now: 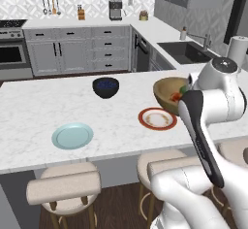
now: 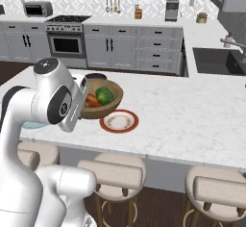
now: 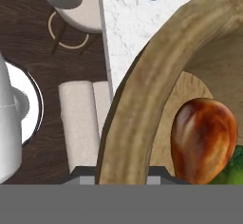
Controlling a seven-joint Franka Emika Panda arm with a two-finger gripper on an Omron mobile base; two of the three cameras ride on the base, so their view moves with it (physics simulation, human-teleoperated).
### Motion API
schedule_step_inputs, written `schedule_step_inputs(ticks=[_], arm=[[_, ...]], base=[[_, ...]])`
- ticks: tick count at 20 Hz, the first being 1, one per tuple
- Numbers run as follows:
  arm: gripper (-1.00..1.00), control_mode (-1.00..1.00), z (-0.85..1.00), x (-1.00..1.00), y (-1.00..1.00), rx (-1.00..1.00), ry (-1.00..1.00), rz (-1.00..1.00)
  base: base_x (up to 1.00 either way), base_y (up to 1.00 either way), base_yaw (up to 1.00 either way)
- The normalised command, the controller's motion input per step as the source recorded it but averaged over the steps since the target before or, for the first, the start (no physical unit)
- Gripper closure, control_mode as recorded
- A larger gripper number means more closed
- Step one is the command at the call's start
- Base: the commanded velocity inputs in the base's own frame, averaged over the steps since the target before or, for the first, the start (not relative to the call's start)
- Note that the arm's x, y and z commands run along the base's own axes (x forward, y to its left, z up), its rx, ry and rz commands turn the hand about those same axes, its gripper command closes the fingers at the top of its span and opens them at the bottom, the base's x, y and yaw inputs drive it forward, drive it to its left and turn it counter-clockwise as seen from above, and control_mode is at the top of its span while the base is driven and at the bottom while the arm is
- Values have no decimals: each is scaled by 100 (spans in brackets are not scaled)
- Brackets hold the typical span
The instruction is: Pick the chicken drumstick and broccoli from their plates and place them in the bowl. Then put the bowl in the fridge.
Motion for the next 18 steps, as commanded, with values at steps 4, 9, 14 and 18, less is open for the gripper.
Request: schedule_step_inputs(ticks=[4, 9, 14, 18], arm=[[100, -100, 0, -38, 5, 0, 0, 0], [100, 100, 0, -15, 1, 0, 0, 0], [100, 100, 0, 0, 0, 0, 0, 0], [100, 100, 0, 0, 0, 0, 0, 0]], base=[[0, 0, 0], [-26, 1, 0], [-85, 32, 5], [-72, 94, 35]])
